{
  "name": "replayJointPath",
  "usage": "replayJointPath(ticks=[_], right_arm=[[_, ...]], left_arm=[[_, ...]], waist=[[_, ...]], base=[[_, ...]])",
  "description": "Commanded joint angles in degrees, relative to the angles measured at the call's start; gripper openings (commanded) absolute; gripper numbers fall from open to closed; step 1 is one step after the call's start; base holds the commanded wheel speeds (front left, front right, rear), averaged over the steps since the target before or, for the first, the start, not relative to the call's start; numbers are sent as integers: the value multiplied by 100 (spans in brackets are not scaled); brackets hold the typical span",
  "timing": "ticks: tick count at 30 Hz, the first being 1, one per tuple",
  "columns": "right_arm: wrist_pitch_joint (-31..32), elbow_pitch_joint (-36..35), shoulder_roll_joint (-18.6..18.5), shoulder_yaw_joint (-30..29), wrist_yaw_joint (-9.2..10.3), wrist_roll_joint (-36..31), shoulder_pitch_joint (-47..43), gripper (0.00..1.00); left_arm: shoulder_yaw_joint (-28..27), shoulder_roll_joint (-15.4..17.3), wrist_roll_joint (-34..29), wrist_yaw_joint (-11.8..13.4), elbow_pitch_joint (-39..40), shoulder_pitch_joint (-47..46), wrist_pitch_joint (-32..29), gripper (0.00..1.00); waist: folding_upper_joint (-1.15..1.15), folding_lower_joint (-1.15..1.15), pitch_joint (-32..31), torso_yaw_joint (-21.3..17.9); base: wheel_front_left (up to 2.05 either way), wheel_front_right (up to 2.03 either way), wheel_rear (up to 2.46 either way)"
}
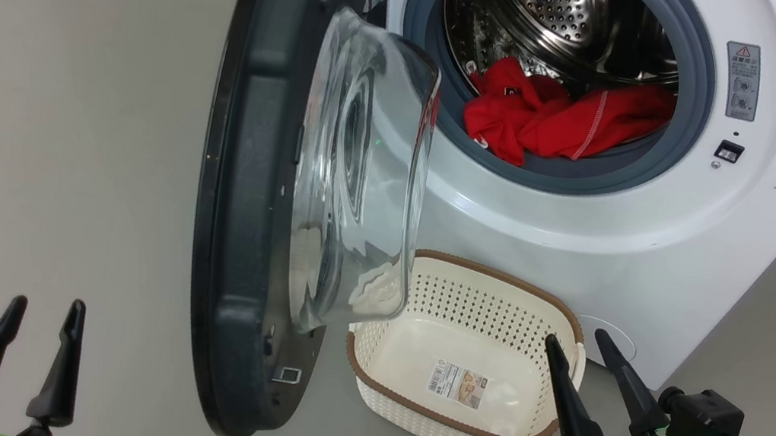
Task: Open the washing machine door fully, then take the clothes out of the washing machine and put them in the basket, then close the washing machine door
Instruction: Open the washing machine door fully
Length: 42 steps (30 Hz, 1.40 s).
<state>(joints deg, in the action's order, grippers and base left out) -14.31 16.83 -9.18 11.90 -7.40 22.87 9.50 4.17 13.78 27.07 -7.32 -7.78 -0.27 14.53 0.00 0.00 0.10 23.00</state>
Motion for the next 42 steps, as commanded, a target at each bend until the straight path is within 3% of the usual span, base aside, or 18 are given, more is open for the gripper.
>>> replayJointPath(ticks=[1,10,11,12,13,14,15,24,42], right_arm=[[-69,-110,2,120,-9,-95,176,100],[-69,-79,7,115,-9,-123,179,100],[-69,-76,7,113,-9,-123,179,100],[-69,-72,7,112,-9,-122,179,100],[-69,-68,7,113,-9,-120,180,100],[-69,-66,6,115,-9,-118,182,100],[-69,-64,6,116,-9,-116,184,100],[-69,-60,15,96,-9,-113,190,100],[-69,-61,84,76,-9,-115,211,100]], left_arm=[[-201,161,32,-17,143,-166,47,100],[-208,157,15,-17,150,-157,47,98],[-206,158,15,-17,150,-156,47,79],[-203,159,17,-17,151,-157,47,47],[-203,162,21,-17,155,-159,47,40],[-205,164,26,-17,160,-164,47,12],[-207,167,30,-17,170,-171,47,0],[-231,192,32,-17,568,-226,47,0],[167,244,-281,-17,2729,-290,47,0]], waist=[[0,0,2,-1],[0,0,-8,-3],[0,0,-8,-2],[0,0,-7,-2],[0,0,-6,-1],[0,0,-5,0],[0,0,-4,2],[0,0,-13,-1],[0,0,38,-36]], base=[[0,0,0],[0,0,0],[0,0,0],[0,0,0],[0,0,0],[0,0,0],[0,0,0],[0,0,0],[0,0,0]])
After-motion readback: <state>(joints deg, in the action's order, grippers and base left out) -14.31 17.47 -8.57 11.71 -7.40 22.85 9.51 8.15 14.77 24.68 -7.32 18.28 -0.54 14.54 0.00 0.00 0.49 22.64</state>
